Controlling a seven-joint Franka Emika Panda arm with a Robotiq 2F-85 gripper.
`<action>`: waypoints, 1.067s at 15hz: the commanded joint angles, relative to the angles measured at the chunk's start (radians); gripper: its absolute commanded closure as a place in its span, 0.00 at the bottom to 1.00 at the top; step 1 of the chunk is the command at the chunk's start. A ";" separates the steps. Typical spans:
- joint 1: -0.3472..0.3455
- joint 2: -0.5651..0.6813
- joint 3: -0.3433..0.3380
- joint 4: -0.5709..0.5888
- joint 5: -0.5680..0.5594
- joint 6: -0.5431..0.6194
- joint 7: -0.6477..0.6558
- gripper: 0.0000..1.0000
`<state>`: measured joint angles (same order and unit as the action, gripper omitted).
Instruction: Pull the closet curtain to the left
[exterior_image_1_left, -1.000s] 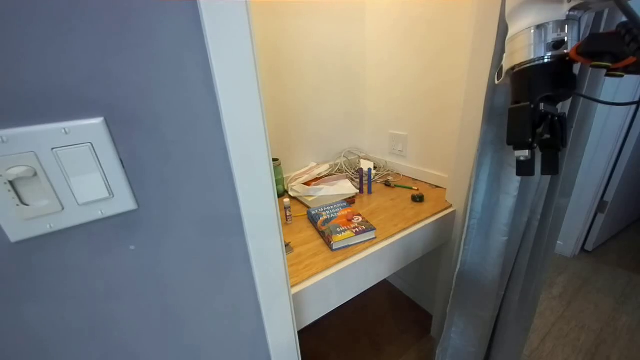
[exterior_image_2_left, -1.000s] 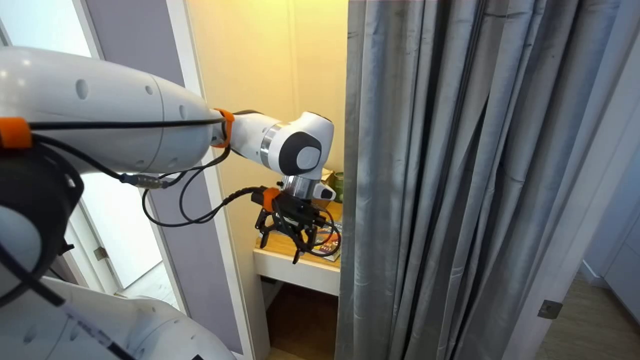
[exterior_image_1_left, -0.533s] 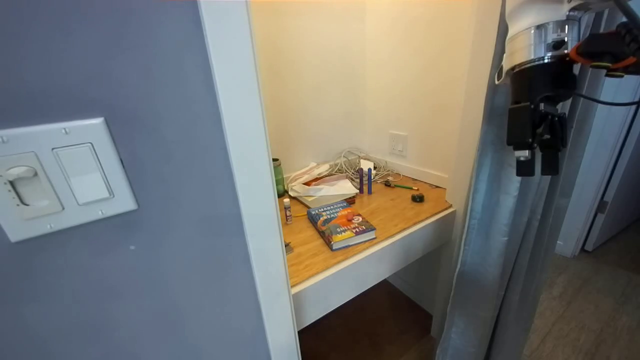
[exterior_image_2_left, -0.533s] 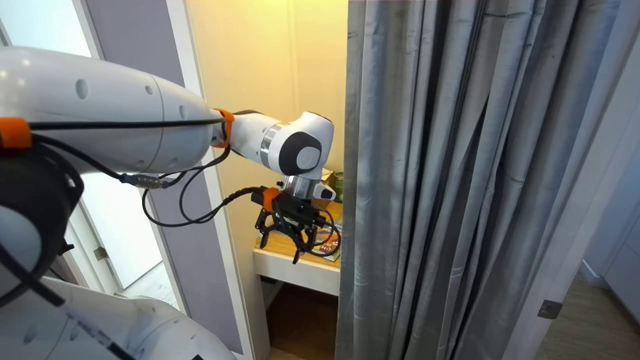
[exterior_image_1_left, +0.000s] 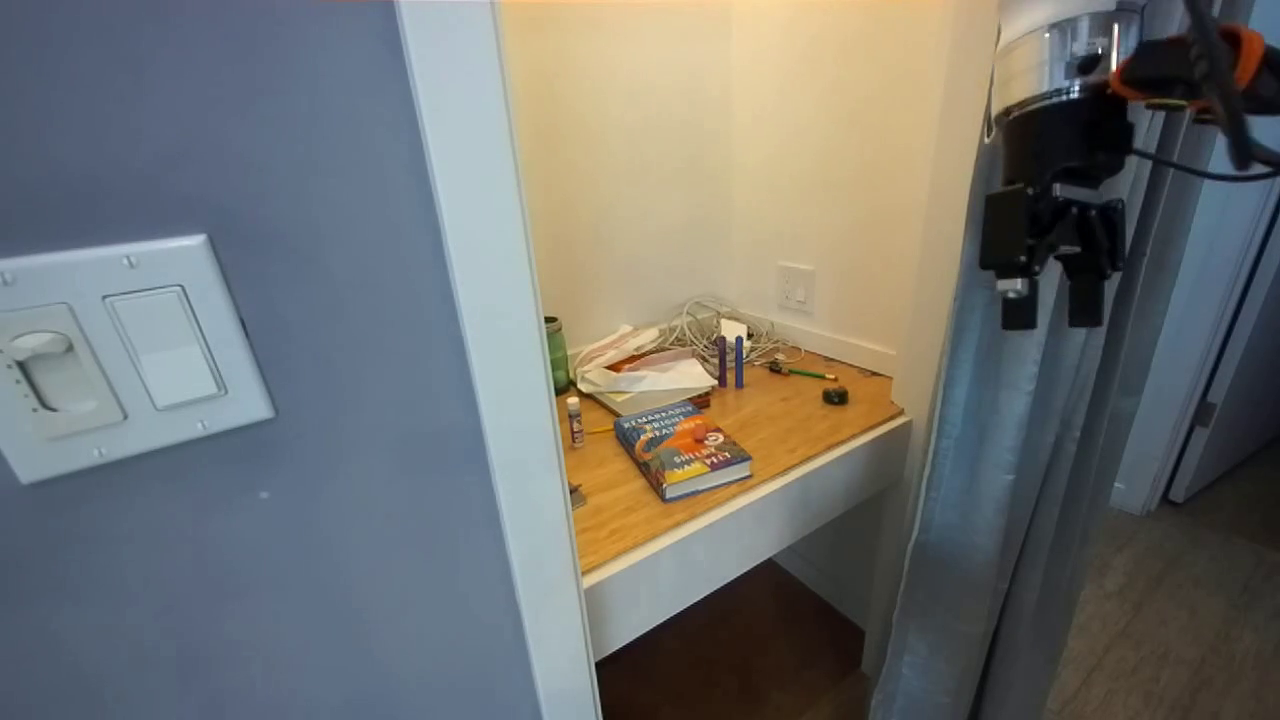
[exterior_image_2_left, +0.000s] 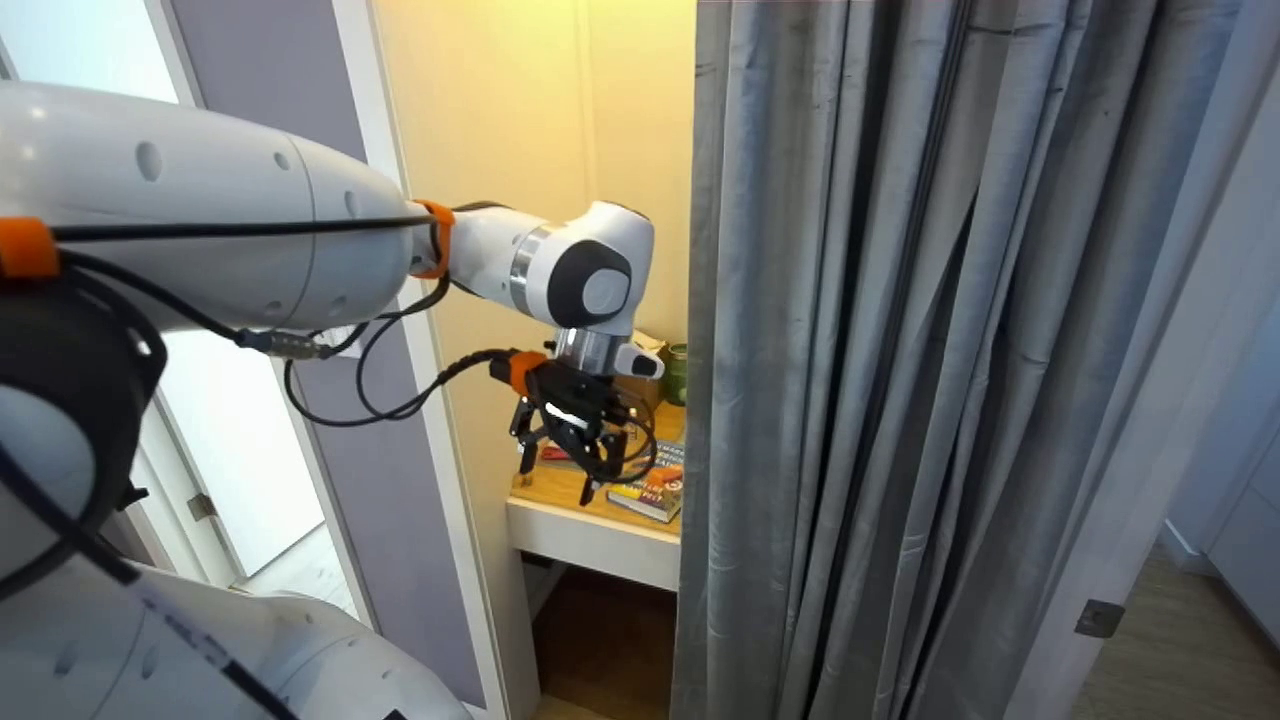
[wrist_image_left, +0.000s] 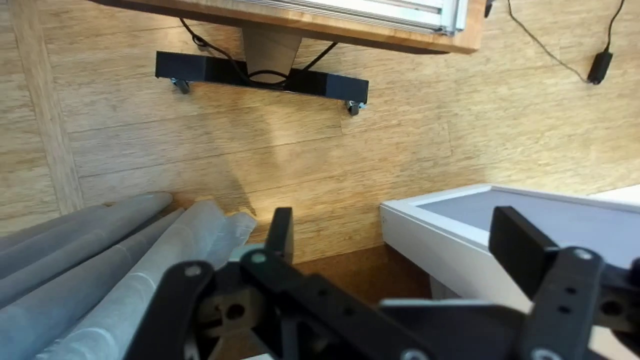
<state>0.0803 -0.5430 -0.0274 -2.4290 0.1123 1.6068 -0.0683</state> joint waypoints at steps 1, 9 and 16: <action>-0.022 -0.019 0.127 0.156 0.060 -0.114 0.275 0.00; -0.100 -0.102 0.235 0.410 0.058 -0.263 0.725 0.00; -0.109 -0.108 0.231 0.415 0.054 -0.238 0.726 0.00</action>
<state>-0.0174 -0.6515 0.1969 -2.0178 0.1624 1.3723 0.6620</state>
